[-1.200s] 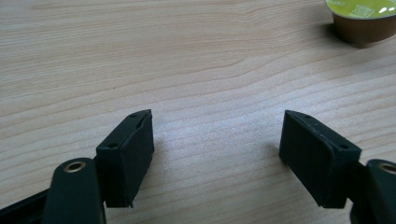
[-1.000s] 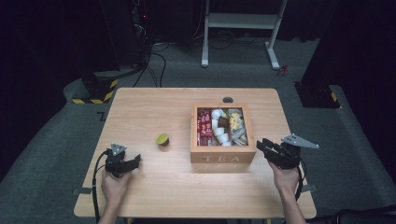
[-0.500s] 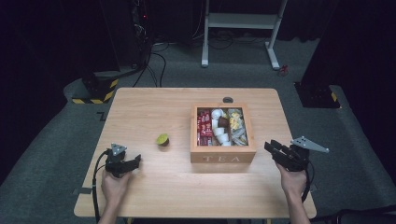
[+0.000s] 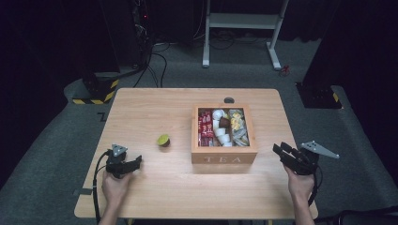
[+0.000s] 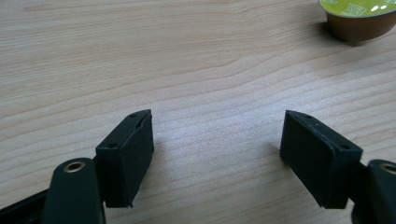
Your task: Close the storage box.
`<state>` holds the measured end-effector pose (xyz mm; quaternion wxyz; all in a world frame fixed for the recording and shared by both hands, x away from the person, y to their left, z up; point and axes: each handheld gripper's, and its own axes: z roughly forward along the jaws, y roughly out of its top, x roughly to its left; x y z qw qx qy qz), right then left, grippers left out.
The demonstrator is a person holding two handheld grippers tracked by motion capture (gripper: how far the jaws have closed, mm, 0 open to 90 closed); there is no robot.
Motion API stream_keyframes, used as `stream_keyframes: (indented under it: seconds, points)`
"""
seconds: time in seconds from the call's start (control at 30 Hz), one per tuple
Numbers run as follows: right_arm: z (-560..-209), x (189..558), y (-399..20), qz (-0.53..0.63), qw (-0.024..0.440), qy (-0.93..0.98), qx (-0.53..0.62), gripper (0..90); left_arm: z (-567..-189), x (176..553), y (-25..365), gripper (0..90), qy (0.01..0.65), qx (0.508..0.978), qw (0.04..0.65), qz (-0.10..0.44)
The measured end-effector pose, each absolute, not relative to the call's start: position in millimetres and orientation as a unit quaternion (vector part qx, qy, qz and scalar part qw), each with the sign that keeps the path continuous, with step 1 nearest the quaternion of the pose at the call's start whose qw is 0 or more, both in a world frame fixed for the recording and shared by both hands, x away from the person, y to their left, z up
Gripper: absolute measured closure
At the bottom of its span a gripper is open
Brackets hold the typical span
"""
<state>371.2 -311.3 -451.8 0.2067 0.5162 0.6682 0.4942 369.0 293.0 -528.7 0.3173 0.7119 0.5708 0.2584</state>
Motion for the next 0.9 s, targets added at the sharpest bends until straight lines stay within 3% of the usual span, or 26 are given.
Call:
stream_keyframes:
  seconds: [0.9]
  points:
    - [-489,378,-338,0.44,0.212,0.656,0.576,51.2,-529,369,293,25.9,0.57,0.713,0.317,0.258]
